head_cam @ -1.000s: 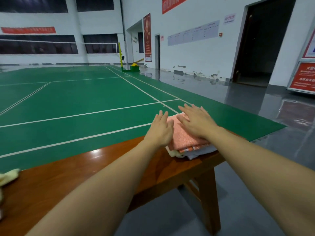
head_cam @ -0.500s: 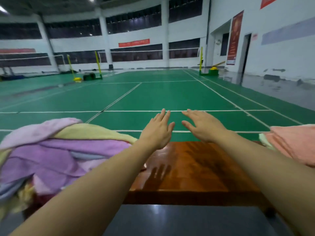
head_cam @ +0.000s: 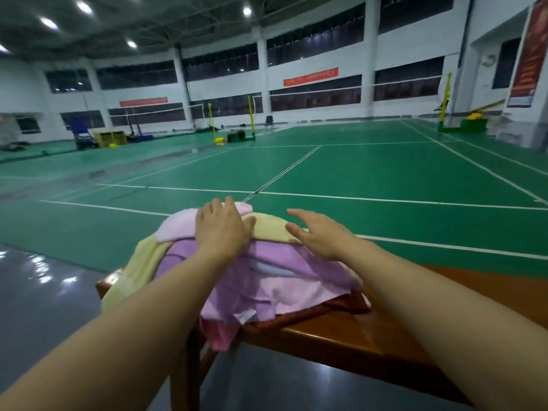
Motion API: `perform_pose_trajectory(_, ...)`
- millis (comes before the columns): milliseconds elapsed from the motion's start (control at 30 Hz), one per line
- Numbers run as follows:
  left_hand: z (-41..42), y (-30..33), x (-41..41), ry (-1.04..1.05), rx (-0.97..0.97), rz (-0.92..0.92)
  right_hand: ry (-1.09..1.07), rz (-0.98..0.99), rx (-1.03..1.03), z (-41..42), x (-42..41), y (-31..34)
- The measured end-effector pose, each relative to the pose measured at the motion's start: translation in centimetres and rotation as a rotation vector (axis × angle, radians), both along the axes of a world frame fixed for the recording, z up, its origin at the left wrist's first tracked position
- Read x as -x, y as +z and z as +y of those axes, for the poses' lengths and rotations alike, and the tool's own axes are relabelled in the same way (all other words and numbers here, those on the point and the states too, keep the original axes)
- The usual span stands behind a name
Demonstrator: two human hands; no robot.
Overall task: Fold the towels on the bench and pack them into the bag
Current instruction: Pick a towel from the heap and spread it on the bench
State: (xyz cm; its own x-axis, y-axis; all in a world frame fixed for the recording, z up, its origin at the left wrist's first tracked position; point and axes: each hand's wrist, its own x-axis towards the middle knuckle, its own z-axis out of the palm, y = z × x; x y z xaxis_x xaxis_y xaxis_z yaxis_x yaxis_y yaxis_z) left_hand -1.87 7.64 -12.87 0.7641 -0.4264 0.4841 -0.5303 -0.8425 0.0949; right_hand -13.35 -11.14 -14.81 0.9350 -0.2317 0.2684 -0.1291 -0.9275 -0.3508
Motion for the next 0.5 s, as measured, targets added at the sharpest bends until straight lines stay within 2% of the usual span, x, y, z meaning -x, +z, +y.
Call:
perform_pose_trajectory(133, 0.4, 0.4, -1.7, -0.036, 0.088, 0.011, 0.028, -0.045, -0.119, 1.4, -2.6, 0.7)
perform_pose_trajectory(233, -0.3, 1.1, -2.5, -0.056, 0.186, 0.132, 0.026, -0.187, -0.454, 2.2, -3.8, 0.9)
perform_pose_trajectory(300, -0.6, 1.5, -2.6, -0.093, 0.323, 0.234, 0.024, -0.265, -0.664, 3.1, -4.5, 1.2)
perform_pose_trajectory(400, -1.1, 2.0, -1.4, -0.292, 0.569, 0.361, 0.021, -0.299, -0.941, 4.6, -5.6, 2.0)
perform_pose_trajectory(500, -2.2, 1.7, 1.3, -0.521, 0.576, 0.378, -0.085, -0.273, -1.219, 4.5, -5.4, 2.8)
